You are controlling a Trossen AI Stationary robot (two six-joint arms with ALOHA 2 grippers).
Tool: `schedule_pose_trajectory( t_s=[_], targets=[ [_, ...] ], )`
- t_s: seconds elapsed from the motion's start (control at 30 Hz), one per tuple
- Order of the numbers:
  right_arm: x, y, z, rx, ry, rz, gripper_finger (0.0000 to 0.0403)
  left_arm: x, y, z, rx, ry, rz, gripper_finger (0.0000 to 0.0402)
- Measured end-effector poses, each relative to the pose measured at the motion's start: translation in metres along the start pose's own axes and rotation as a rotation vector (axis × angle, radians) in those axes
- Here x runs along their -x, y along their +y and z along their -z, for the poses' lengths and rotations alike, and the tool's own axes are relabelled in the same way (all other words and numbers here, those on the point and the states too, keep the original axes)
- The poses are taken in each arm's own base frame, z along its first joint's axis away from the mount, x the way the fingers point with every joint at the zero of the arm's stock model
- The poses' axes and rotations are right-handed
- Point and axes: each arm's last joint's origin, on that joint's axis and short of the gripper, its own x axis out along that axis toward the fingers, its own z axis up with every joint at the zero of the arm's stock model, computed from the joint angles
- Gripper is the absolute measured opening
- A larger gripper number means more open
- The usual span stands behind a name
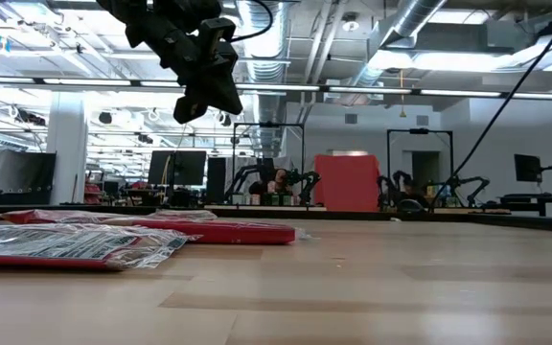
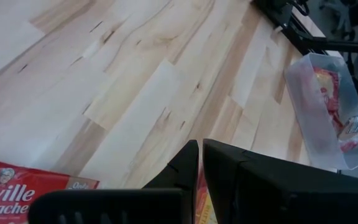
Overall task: Sort popcorn bags into baskets
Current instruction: Put the red popcorn bag into the transparent bin
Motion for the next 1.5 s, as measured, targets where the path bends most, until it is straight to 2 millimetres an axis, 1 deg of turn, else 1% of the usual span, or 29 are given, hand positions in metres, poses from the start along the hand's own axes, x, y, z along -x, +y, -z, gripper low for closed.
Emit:
schedule_pose_trajectory(
  t_s=[0.17,0.27,0.4,0.57,0.7,0.77,0.87,0.97,1.1,1.2,1.27,1.37,1.43,1.5],
  targets=[
    [-0.003,0.002,-0.006,0.025,0.016,-0.002,0.0006,0.000,0.000,0.000,-0.003,-0.003,-0.006,0.0012],
    [-0.003,0.002,-0.009,0.017,0.011,0.005,0.0018,0.000,0.001,-0.001,-0.004,-0.014,-0.028,0.0012],
    [-0.003,0.003,-0.011,0.015,0.014,0.000,0.0052,0.000,0.001,-0.001,-0.004,-0.023,-0.047,0.0012],
    [-0.003,0.003,-0.010,0.015,0.057,0.005,0.0099,0.000,0.001,-0.001,-0.015,-0.025,-0.053,0.0012],
    [-0.003,0.003,-0.011,0.013,0.077,0.013,0.0130,0.000,0.001,-0.001,-0.028,-0.025,-0.054,0.0012],
    [-0.002,0.003,-0.012,0.011,0.071,0.014,0.0142,0.000,0.001,-0.001,-0.036,-0.025,-0.054,0.0013],
    [0.002,0.004,-0.020,-0.008,0.024,-0.008,0.0158,0.000,0.002,0.000,-0.071,-0.012,-0.059,0.0023],
    [0.010,0.008,-0.036,-0.024,-0.041,-0.055,0.0171,0.002,0.010,0.005,-0.101,0.051,-0.097,0.0046],
    [0.022,0.010,-0.062,-0.014,-0.148,-0.094,0.0185,0.009,0.029,0.011,-0.130,0.154,-0.200,0.0097],
    [0.026,0.009,-0.083,0.027,-0.251,-0.080,0.0190,0.011,0.049,0.018,-0.108,0.173,-0.350,0.0135],
    [0.028,0.007,-0.100,0.055,-0.338,-0.060,0.0191,0.013,0.067,0.027,-0.045,0.197,-0.389,0.0151],
    [0.031,0.003,-0.129,0.088,-0.474,-0.001,0.0190,0.010,0.093,0.044,0.081,0.184,-0.323,0.0158],
    [0.033,-0.002,-0.151,0.091,-0.539,0.041,0.0188,0.008,0.108,0.061,0.158,0.195,-0.285,0.0153],
    [0.037,-0.009,-0.174,0.091,-0.586,0.080,0.0187,0.007,0.120,0.076,0.215,0.194,-0.296,0.0142]
  ],
)
